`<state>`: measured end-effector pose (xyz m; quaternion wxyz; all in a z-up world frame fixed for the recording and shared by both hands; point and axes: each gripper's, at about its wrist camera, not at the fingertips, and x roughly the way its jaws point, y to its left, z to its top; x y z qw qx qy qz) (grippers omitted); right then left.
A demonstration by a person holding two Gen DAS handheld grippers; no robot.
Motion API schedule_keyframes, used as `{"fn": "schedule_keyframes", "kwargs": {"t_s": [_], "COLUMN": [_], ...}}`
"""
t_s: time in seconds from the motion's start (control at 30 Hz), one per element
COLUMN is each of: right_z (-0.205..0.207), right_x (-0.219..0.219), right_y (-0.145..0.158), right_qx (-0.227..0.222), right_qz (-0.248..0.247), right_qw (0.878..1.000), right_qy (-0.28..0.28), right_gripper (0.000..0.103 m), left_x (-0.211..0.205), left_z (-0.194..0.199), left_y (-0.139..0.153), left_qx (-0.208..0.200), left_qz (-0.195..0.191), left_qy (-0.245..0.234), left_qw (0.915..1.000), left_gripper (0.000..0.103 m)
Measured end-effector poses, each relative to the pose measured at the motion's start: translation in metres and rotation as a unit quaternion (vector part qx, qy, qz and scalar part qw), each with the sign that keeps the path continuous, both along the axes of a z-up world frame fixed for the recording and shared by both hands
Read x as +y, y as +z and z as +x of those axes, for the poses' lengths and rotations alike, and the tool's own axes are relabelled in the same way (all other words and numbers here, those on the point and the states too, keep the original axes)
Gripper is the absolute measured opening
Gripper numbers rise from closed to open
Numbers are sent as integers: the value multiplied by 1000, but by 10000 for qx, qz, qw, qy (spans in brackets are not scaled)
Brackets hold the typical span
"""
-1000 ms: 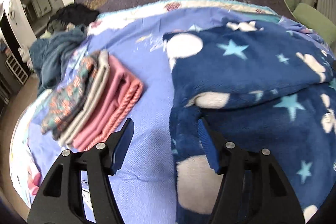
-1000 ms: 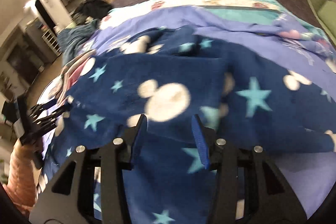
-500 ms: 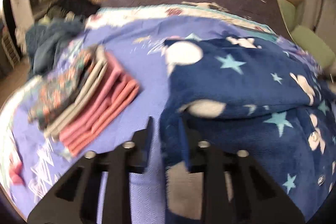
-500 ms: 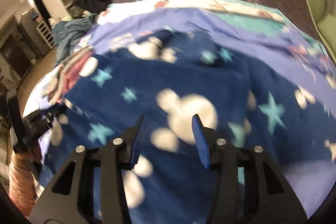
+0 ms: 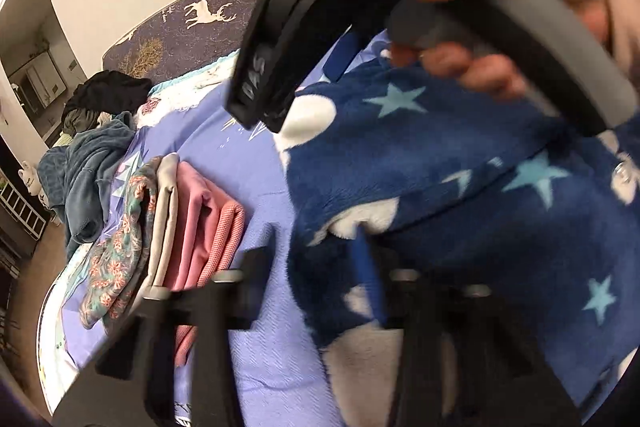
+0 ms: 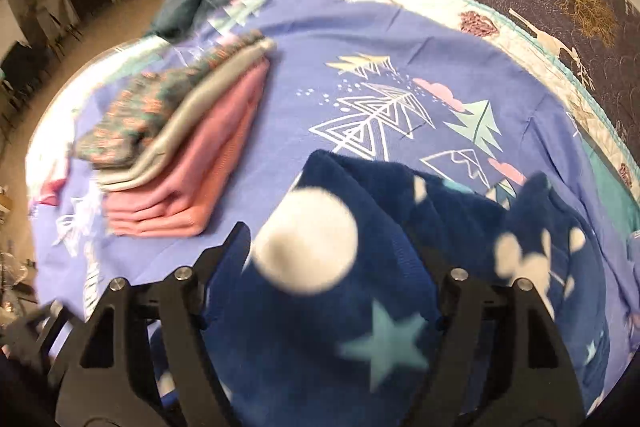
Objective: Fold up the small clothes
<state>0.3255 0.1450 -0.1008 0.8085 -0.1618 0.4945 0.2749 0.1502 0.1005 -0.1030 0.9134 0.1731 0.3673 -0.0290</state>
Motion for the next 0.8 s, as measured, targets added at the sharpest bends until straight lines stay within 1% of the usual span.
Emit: {"fn": "schedule_keyframes", "kwargs": {"t_s": [0.03, 0.07, 0.1, 0.17, 0.23, 0.27, 0.33, 0.4, 0.43, 0.47, 0.5, 0.57, 0.6, 0.63, 0.67, 0.7, 0.73, 0.77, 0.8], "right_z": [7, 13, 17, 18, 19, 20, 20, 12, 3, -7, -17, -46, -54, -66, -74, -82, -88, -91, -92], "right_x": [7, 10, 13, 25, 34, 37, 36, 24, 11, -5, -19, -66, -81, -108, -129, -152, -182, -204, -218], "right_y": [-8, -14, -15, -15, -16, -17, -21, -14, -3, 9, 18, 38, 40, 43, 41, 36, 23, 9, -4], "right_qx": [69, 197, 199, 30, 16, 53, 81, 57, -42, -134, -210, -312, -322, -299, -205, -60, 122, 255, 363], "right_qz": [-95, -96, 58, 203, 477, 514, 403, 439, 449, 511, 595, 787, 823, 892, 982, 1082, 1124, 1079, 1016], "right_qw": [9999, 9997, 9997, 9998, 9989, 9987, 9990, 9987, 9984, 9979, 9974, 9957, 9951, 9938, 9920, 9892, 9842, 9790, 9745], "right_qy": [-26, -99, -164, -80, -15, -29, -172, -257, -329, -362, -361, -383, -435, -592, -763, -990, -1365, -1711, -1968], "right_gripper": [1, 0, 0, 0, 0, 0, 0, 0, 4, 8, 9, 24, 25, 26, 26, 26, 26, 26, 26], "left_x": [5, 8, 11, 15, 21, 22, 26, 28, 29, 29, 28, 21, 14, 3, -7, -16, -24, -34, -38], "left_z": [2, 0, -1, -6, -12, -13, -15, -21, -25, -31, -37, -41, -40, -36, -30, -25, -15, 3, 13], "left_y": [-3, -3, -5, -9, -11, -10, -9, -6, -3, 3, 13, 29, 36, 44, 45, 44, 39, 23, 10], "left_qx": [17, -10, -42, -52, -63, -61, -22, -81, -74, -94, -164, -279, -339, -411, -414, -361, -217, 121, 373], "left_qz": [-42, -113, -143, -191, -310, -346, -393, -228, -264, -432, -671, -964, -1060, -1106, -1088, -1072, -1054, -960, -894], "left_qy": [28, 34, 66, 125, 169, 193, 255, 387, 341, 260, 157, -39, -158, -293, -366, -402, -405, -260, -145], "left_qw": [10000, 9999, 9999, 9997, 9994, 9992, 9989, 9990, 9990, 9987, 9975, 9949, 9937, 9926, 9925, 9928, 9934, 9950, 9952], "left_gripper": [11, 11, 11, 10, 11, 11, 11, 11, 11, 11, 11, 11, 11, 11, 13, 17, 32, 46, 47]}}
